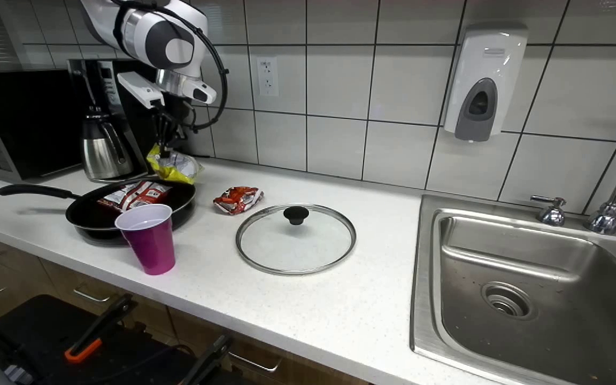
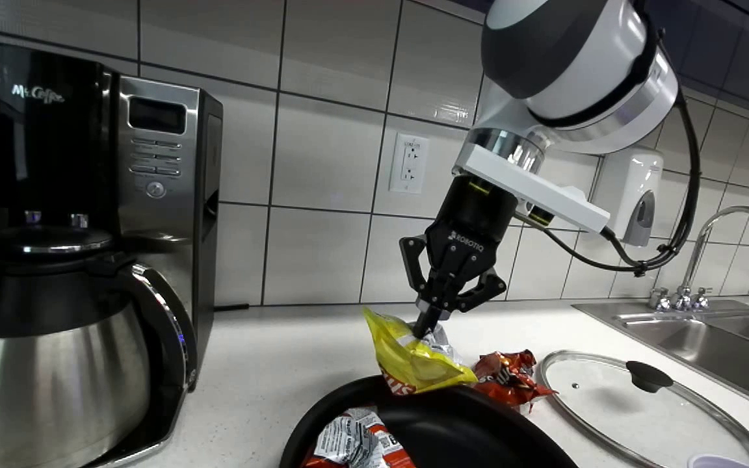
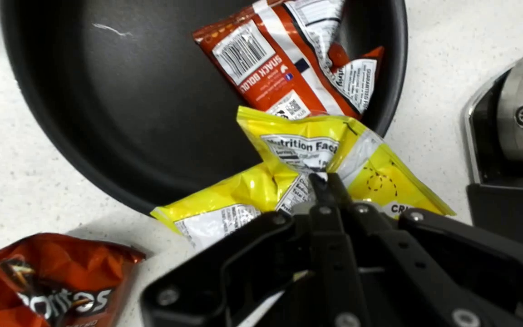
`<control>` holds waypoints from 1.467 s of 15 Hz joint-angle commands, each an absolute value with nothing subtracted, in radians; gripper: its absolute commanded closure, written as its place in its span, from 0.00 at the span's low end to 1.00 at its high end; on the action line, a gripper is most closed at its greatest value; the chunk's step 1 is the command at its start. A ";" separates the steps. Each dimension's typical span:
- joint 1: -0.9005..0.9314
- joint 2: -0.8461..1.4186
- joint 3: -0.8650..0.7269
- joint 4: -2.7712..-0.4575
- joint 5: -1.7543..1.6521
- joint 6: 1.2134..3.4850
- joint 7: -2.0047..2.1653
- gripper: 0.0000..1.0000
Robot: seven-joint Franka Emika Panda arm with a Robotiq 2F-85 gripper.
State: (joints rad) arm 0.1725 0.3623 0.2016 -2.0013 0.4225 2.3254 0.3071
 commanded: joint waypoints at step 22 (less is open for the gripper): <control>0.181 0.410 0.208 -2.032 0.377 2.138 0.184 1.00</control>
